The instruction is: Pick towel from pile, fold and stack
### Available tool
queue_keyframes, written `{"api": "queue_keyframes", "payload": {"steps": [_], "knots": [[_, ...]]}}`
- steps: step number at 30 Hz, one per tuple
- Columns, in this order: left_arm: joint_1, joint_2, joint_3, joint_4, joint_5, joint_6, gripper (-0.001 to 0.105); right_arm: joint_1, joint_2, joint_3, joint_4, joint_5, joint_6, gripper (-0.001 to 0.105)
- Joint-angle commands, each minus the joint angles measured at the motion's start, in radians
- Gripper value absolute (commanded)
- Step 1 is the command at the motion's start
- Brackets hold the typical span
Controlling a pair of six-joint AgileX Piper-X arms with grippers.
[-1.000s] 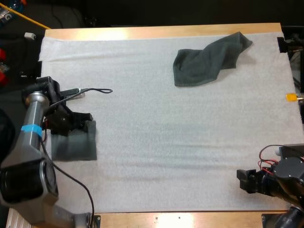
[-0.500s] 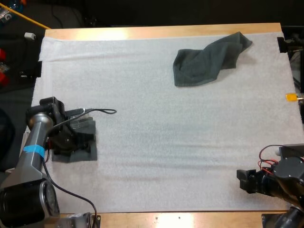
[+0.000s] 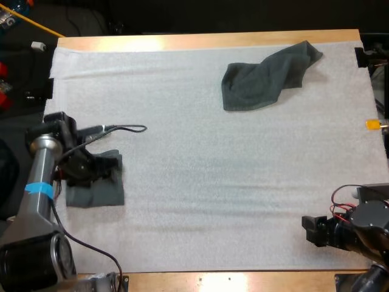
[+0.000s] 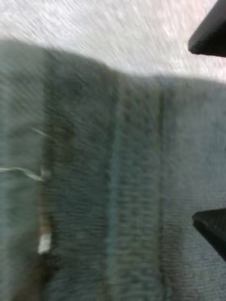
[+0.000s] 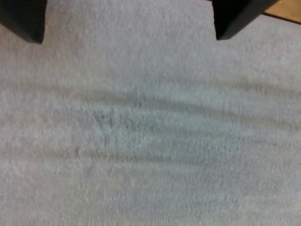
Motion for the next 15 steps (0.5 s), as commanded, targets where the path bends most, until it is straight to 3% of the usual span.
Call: {"api": "queue_keyframes", "payload": {"steps": [1,6,15], "knots": [[0.001,-0.031,-0.021,0.021,0.029,-0.006,0.063,-0.002,0.003,-0.005,-0.018,-0.004,-0.01,0.07],[0.001,-0.153,-0.048,0.002,0.107,-0.002,0.063,-0.002,0.061,-0.005,-0.119,-0.011,-0.031,0.07],[-0.013,-0.365,-0.047,-0.002,0.123,0.003,0.063,-0.053,0.245,-0.027,-0.292,-0.049,-0.139,0.07]]}}
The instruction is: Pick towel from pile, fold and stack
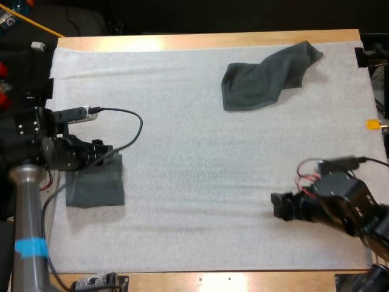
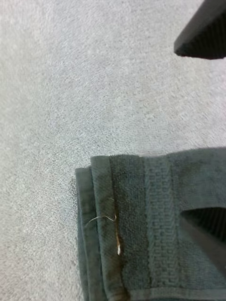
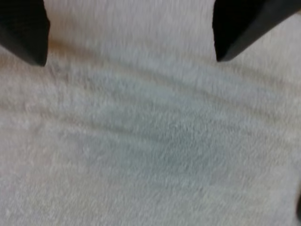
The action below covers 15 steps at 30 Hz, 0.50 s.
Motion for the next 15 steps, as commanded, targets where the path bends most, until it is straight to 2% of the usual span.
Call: {"api": "queue_keyframes", "payload": {"steps": [1,6,11,15], "knots": [[-0.009,-0.026,-0.006,0.007,0.007,0.001,0.063,-0.03,0.02,-0.014,-0.027,-0.015,-0.027,0.07],[-0.068,-0.098,-0.006,0.01,0.007,0.001,0.063,-0.215,0.096,-0.018,-0.079,-0.121,-0.139,0.07],[-0.108,-0.154,-0.006,0.01,-0.002,0.005,0.063,-0.392,0.096,-0.022,-0.073,-0.118,-0.238,0.07],[-0.12,-0.201,-0.006,0.014,-0.002,0.027,0.063,-0.556,0.097,-0.055,0.005,-0.118,-0.335,0.07]]}}
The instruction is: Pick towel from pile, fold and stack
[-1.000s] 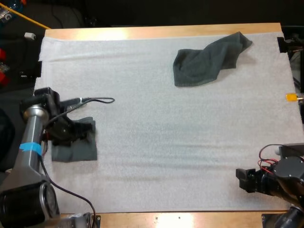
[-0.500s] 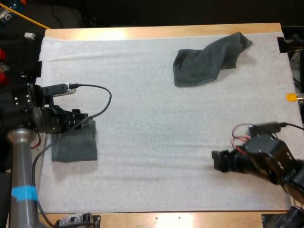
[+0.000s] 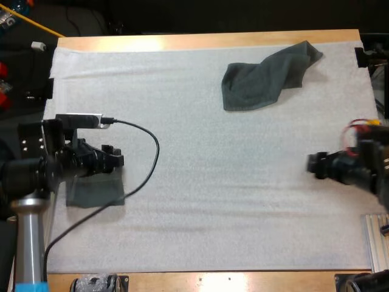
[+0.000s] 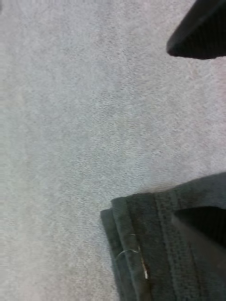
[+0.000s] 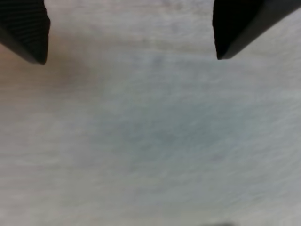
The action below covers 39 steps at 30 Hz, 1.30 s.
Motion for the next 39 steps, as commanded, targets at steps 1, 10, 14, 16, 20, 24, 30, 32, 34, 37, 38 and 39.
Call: {"api": "queue_keyframes", "payload": {"steps": [1,10,14,16,20,24,30,32,34,37,38,39], "knots": [[-0.005,-0.02,-0.006,0.01,-0.002,0.015,0.063,-0.039,-0.009,-0.022,0.029,-0.009,-0.044,0.07],[-0.055,-0.078,-0.006,0.025,-0.126,0.067,0.063,-0.182,-0.025,-0.136,0.128,0.142,-0.203,0.07],[-0.113,-0.092,-0.006,0.032,-0.194,0.071,0.063,-0.182,-0.048,-0.178,0.165,0.186,-0.217,0.07],[-0.129,-0.114,-0.006,0.032,-0.237,0.071,0.063,-0.182,-0.082,-0.186,0.166,0.187,-0.224,0.07],[-0.13,-0.174,-0.006,0.032,-0.251,0.071,0.063,-0.182,-0.148,-0.186,0.18,0.187,-0.224,0.07],[-0.13,-0.251,-0.006,0.032,-0.249,0.065,0.063,-0.182,-0.23,-0.186,0.181,0.187,-0.224,0.07],[-0.13,-0.39,0.02,0.038,-0.24,0.059,0.063,-0.182,-0.365,-0.186,0.184,0.185,-0.219,0.07],[-0.13,-0.442,0.033,0.053,-0.224,0.053,0.063,-0.182,-0.409,-0.186,0.184,0.185,-0.204,0.07],[-0.13,-0.506,0.052,0.068,-0.219,0.053,0.063,-0.182,-0.469,-0.186,0.187,0.159,-0.185,0.07],[-0.13,-0.603,0.081,0.085,-0.219,0.053,0.063,-0.182,-0.538,-0.186,0.206,0.07,-0.159,0.07],[-0.13,-0.62,0.089,0.087,-0.219,0.053,0.063,-0.182,-0.553,-0.186,0.213,0.046,-0.157,0.07],[-0.13,-0.657,0.102,0.096,-0.219,0.053,0.063,-0.182,-0.577,-0.186,0.221,0.018,-0.157,0.07]]}}
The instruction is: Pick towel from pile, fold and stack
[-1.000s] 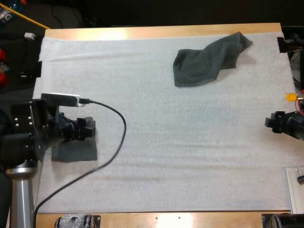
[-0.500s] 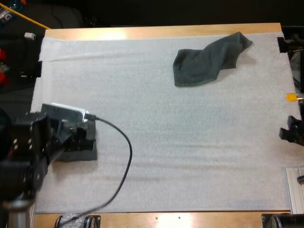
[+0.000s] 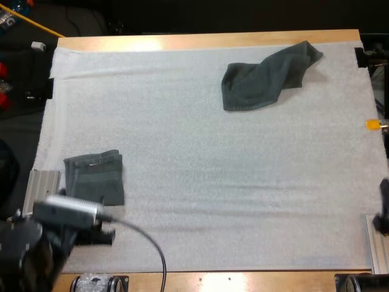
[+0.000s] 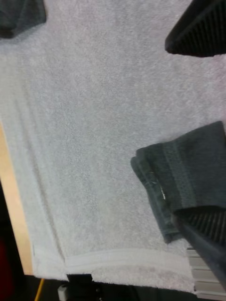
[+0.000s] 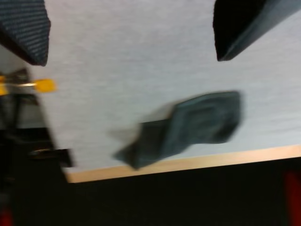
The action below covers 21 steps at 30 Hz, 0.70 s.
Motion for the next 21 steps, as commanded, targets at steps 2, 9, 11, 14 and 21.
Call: {"api": "queue_keyframes", "payload": {"steps": [2,9,11,14,21], "knots": [[-0.004,-0.062,0.02,0.023,0.006,-0.008,0.063,-0.004,-0.043,-0.003,0.008,-0.049,0.004,0.07],[-0.004,-0.23,0.045,0.145,0.006,0.01,0.063,-0.004,-0.195,0.057,0.015,-0.042,0.004,0.07],[-0.004,-0.266,0.045,0.185,0.006,0.01,0.063,-0.004,-0.237,0.081,0.023,-0.039,0.004,0.07],[-0.004,-0.314,0.045,0.237,0.006,0.01,0.063,-0.004,-0.3,0.117,0.054,-0.02,0.004,0.07],[-0.004,-0.421,0.045,0.289,0.052,0.01,0.063,-0.004,-0.403,0.164,0.143,-0.005,0.004,0.07]]}}
